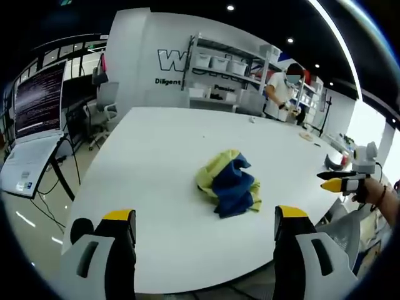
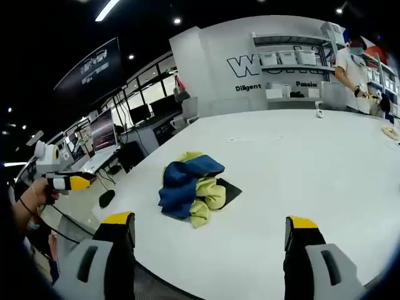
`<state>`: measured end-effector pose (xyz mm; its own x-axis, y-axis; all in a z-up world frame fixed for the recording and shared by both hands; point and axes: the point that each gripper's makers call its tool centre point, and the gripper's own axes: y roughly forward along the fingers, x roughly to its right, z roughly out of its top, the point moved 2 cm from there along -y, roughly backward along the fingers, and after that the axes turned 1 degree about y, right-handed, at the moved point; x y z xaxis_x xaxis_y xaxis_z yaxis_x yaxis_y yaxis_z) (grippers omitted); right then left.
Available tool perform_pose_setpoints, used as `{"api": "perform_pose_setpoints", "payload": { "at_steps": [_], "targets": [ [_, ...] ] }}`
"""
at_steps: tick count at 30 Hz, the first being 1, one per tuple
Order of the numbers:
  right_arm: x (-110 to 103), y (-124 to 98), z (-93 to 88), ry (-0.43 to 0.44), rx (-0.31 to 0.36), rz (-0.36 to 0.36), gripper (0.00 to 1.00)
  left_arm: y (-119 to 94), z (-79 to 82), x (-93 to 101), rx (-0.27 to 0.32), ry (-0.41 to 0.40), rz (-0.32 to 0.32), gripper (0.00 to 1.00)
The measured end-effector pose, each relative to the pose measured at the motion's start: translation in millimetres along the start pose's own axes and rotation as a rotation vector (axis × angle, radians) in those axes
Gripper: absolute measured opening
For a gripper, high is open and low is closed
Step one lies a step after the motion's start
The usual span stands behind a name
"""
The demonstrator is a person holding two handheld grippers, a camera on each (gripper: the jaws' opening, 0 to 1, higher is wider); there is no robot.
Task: Fold the garment on the visible template until the final outline fits inside the template.
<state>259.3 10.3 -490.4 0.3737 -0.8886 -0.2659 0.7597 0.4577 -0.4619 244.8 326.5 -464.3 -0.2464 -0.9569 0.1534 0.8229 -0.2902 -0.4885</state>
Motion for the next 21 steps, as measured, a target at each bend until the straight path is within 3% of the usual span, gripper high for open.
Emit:
{"api": "perform_pose_setpoints", "payload": {
  "at_steps": [21],
  "targets": [
    [-4.5,0.6,3.3,-0.014,-0.008,-0.001,0.99,1.7,4.8,2.9,0.013,0.014,-0.02,0.86]
  ]
}}
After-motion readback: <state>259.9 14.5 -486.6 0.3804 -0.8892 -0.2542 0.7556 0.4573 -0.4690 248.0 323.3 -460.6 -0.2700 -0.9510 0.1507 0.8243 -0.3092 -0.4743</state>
